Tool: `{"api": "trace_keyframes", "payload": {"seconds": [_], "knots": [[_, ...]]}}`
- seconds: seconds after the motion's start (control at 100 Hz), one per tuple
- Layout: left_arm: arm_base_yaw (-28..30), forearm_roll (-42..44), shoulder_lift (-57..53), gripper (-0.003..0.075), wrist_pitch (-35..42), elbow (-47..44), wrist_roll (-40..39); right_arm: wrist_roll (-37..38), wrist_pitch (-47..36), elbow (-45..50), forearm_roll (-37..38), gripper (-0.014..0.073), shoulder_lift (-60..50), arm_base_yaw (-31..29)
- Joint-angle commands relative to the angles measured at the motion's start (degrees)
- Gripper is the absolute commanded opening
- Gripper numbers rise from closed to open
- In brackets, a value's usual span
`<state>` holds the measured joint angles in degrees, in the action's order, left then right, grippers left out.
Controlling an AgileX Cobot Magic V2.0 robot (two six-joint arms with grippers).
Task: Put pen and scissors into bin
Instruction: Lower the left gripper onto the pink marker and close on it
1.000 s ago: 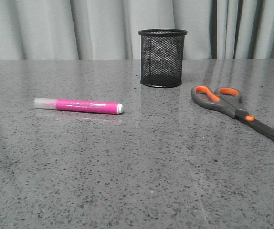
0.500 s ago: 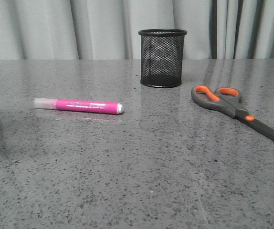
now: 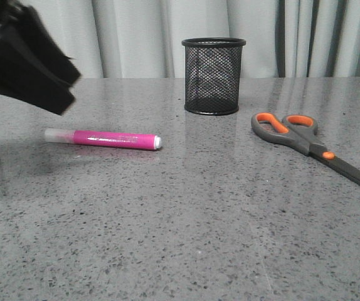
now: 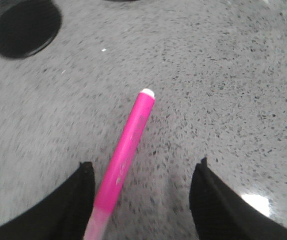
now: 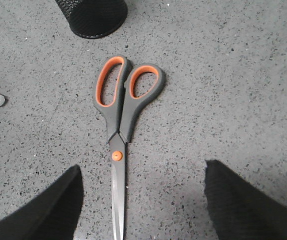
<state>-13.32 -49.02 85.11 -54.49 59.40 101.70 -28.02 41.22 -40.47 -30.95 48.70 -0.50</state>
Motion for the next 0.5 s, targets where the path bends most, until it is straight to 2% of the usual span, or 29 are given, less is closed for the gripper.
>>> {"api": "trace_keyframes", "payload": {"seconds": [0.0,0.26,0.49], "knots": [[-1.7,-2.6,2.0,0.0384,-0.4,4.0,3.0,-0.9,-2.1,-2.1,-1.5,0.0465,0.0,0.0],[-2.3,-0.9,9.6,0.0384,-0.4,8.5,3.0,-0.9,-2.1,-2.1,-1.5,0.0465,0.0,0.0],[-2.3,-0.9,12.2,0.0376,-0.4,8.9,3.0,-0.9,-2.1,-2.1,-1.5,0.0465,0.0,0.0]]}}
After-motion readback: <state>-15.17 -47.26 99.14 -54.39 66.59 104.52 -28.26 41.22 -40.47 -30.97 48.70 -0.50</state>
